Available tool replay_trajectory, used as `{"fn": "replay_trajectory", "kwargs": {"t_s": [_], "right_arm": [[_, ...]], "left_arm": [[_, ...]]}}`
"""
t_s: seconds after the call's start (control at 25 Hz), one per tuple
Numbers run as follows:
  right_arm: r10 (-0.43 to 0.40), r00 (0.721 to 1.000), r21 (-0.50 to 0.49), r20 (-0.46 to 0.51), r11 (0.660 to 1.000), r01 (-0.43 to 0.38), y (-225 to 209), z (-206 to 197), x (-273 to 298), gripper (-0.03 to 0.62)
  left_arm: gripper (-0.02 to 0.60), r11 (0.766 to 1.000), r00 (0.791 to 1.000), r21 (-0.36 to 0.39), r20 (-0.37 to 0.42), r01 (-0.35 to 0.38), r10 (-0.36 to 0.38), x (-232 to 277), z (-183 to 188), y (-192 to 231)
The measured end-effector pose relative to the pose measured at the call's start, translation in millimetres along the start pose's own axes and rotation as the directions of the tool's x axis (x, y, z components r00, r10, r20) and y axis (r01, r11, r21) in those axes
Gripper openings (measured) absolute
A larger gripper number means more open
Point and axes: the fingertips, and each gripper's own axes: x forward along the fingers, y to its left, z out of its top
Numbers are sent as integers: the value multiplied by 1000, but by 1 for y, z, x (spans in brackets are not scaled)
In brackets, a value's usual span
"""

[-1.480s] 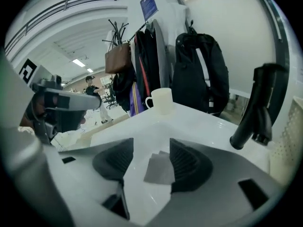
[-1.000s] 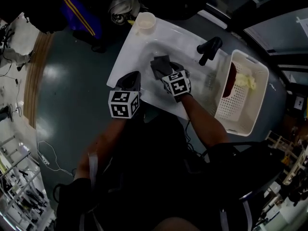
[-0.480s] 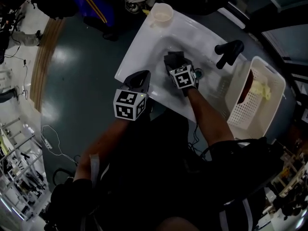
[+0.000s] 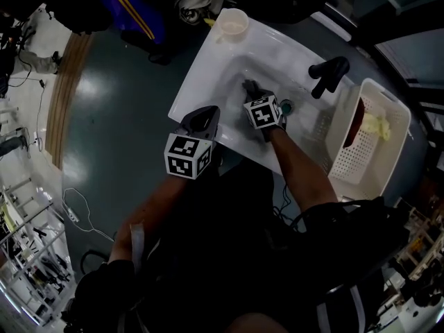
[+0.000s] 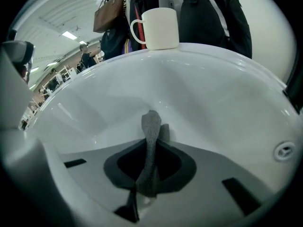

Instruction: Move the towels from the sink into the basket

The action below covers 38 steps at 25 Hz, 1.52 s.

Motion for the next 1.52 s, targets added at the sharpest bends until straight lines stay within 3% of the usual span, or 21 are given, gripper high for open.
{"fn": "replay_trajectory", "kwargs": {"t_s": [0.4, 0.56, 0.84, 1.16, 1.28, 1.52], "right_arm": [[-46, 995, -12, 88, 999, 48, 10, 20, -55, 41], [-22, 990, 37, 140, 999, 17, 22, 34, -88, 41], [-67, 962, 159, 264, 987, 25, 17, 70, -154, 41], [-109, 898, 227, 427, 974, 11, 9, 102, -245, 41], [-159, 862, 238, 481, 970, 46, -4, 110, -281, 41], [-265, 798, 306, 541, 946, 106, -28, 99, -343, 41]], "left_arm": [[3, 999, 995, -21, 88, 48, -46, -7, 26, -4], [3, 997, 992, -12, 106, 73, -71, -13, 36, -14], [3, 996, 985, -7, 149, 86, -83, -22, 65, -18], [3, 984, 970, 86, 173, 155, -168, -10, 100, -52], [3, 974, 958, 116, 193, 193, -213, -5, 118, -74], [3, 949, 918, 102, 241, 299, -316, -4, 147, -126]]}}
